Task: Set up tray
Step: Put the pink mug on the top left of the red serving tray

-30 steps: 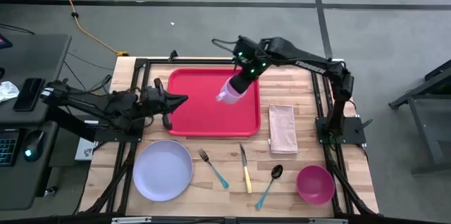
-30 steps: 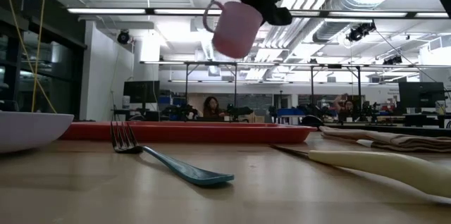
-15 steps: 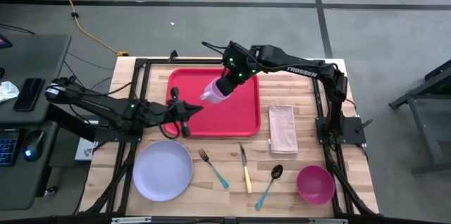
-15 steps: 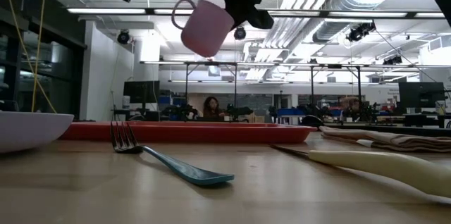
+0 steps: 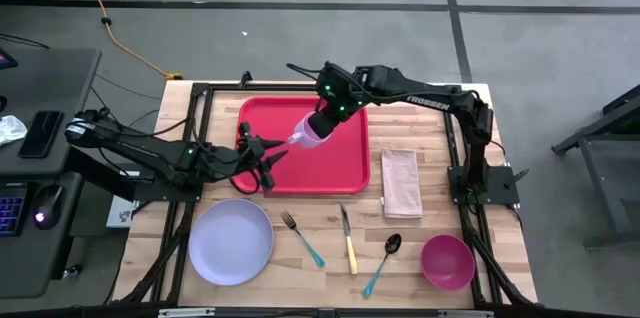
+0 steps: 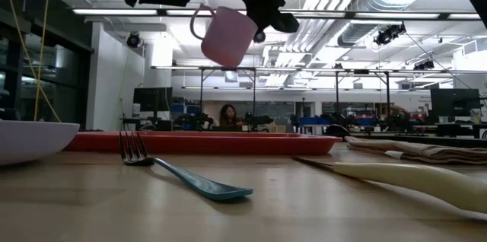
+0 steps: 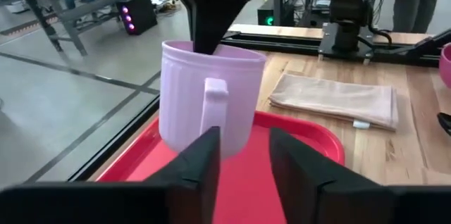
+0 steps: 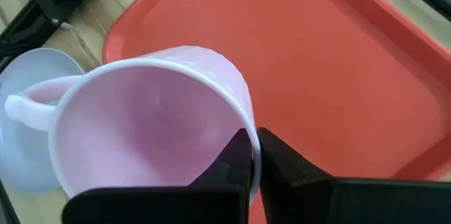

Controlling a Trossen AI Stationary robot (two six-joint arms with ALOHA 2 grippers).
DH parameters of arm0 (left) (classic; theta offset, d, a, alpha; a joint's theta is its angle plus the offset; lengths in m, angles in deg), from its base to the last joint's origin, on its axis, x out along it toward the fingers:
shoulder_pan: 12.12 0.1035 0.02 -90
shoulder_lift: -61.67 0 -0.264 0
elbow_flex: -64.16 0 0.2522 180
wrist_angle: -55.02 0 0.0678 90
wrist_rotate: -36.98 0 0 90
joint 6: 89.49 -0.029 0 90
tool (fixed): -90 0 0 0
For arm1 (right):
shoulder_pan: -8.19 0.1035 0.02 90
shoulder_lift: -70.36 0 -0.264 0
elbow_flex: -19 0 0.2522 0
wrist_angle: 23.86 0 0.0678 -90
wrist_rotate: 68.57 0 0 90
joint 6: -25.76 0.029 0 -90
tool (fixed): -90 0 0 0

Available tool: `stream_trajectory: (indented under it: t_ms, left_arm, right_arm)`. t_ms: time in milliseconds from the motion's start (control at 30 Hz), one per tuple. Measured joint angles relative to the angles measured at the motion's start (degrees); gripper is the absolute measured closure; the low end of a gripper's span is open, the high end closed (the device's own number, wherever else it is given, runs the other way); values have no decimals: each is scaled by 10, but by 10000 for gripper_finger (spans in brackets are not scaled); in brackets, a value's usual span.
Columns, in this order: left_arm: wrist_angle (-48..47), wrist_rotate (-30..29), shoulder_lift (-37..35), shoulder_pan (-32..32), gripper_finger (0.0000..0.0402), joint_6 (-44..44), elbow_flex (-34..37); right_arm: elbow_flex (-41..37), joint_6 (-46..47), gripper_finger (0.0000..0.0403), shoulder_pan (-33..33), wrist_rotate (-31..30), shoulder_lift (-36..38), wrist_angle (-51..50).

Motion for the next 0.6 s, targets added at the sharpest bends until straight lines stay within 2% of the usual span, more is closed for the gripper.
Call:
stream_trajectory:
  t_ms: [267, 600]
  left_arm:
    - [-3, 6, 4, 38, 180, 2, 0]
    - [-4, 100, 7, 108, 173, 3, 0]
  right_arm:
    - [0, 0, 403, 7, 5, -3, 13]
    - [0, 10, 403, 11, 0, -3, 28]
